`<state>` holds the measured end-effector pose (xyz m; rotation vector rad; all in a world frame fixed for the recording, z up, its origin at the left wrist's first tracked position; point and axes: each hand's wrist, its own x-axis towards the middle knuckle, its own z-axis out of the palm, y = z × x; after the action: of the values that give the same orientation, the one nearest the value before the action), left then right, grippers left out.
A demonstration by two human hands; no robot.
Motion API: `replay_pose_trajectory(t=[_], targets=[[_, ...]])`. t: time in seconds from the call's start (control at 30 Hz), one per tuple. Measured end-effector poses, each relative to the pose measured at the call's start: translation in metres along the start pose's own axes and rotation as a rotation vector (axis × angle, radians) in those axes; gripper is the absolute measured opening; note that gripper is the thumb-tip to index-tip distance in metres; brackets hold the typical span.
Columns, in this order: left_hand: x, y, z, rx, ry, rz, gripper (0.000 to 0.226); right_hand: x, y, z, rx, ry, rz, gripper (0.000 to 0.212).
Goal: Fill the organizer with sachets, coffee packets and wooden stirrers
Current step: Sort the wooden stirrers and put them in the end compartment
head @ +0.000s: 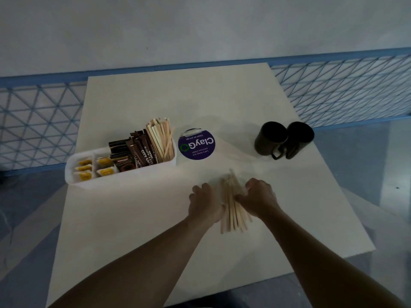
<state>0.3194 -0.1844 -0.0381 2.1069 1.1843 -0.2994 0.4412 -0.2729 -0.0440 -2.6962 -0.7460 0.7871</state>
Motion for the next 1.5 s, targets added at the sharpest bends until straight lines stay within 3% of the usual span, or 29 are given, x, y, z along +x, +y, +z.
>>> replay_pose_trajectory(t=[0.2,0.43,0.83,1.07,1.5], targets=[[-0.006,0.007,0.022,-0.075,0.094,-0.060,0.088,-0.005,0.004,0.007,0.039,0.004,-0.058,0.036],[-0.006,0.008,0.029,-0.086,0.164,-0.062,0.075,-0.005,0.005,0.001,0.068,-0.008,-0.116,0.014],[-0.003,0.006,0.025,-0.142,0.178,-0.091,0.059,-0.005,0.010,0.010,0.011,0.057,-0.152,0.037],[0.000,0.009,0.027,-0.052,0.207,-0.084,0.040,0.000,0.011,0.013,-0.058,0.079,-0.107,0.011],[0.004,-0.009,0.011,0.082,0.161,-0.083,0.027,0.008,0.011,0.012,-0.085,-0.008,-0.096,0.009]])
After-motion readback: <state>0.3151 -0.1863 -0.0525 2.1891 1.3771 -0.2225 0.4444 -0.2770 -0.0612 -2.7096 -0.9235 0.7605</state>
